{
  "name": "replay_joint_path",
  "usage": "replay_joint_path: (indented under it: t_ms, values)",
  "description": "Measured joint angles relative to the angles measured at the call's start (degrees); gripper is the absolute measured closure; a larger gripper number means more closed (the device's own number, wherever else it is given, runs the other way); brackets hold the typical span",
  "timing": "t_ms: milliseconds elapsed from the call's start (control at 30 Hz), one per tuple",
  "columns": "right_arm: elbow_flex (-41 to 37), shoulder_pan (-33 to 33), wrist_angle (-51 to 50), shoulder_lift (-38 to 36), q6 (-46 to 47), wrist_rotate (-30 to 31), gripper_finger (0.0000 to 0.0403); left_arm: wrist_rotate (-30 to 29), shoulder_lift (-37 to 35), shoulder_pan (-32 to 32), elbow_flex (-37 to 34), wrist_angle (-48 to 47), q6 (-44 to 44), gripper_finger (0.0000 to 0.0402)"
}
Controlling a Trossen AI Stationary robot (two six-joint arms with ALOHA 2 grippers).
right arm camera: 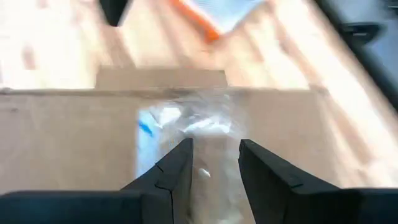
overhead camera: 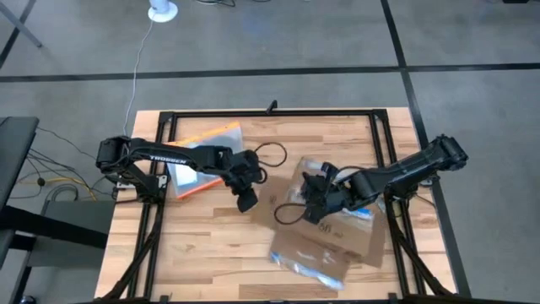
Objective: Unpack boxes
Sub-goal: Break down the box using the silver cutter until it is completely flat
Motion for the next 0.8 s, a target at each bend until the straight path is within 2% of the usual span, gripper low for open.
replay_joint_path:
  t_ms: [100, 200, 300, 433, 533, 700, 800]
  values:
    - [-1.93, -0.72, 2.88, -0.14, -0.18, -1.41, 0.0285, 0.32, 0.0, 0.53, -2.02, -1.12, -1.68, 0.037]
    - [-1.59, -0.63, 2.95, 0.04, -1.97, -1.54, 0.0285, 2.17, -1.08, 1.42, -0.81, -4.98, -1.23, 0.0347]
    - [2.34, 0.54, 1.46, -0.09, -4.66, -1.63, 0.0285, 2.0, -4.32, 1.29, 4.04, -5.22, -0.89, 0.0334]
    - [11.61, 3.67, -10.28, -0.13, -5.4, -1.42, 0.0285, -2.33, -7.88, -0.33, 12.28, -3.45, 1.88, 0.0333]
    - [17.87, 6.87, -23.43, -0.22, 0.23, -1.4, 0.0285, -5.15, -8.56, -2.15, 16.57, 3.6, 5.7, 0.0335]
    - [20.55, 13.14, -42.91, -0.26, 21.19, -1.3, 0.0285, -6.42, -2.32, -3.52, 17.98, 17.36, 8.87, 0.0336]
    - [16.51, 18.06, -41.09, -1.17, 29.7, -1.22, 0.0285, -5.29, 4.64, -2.94, 17.78, 22.62, 9.59, 0.0336]
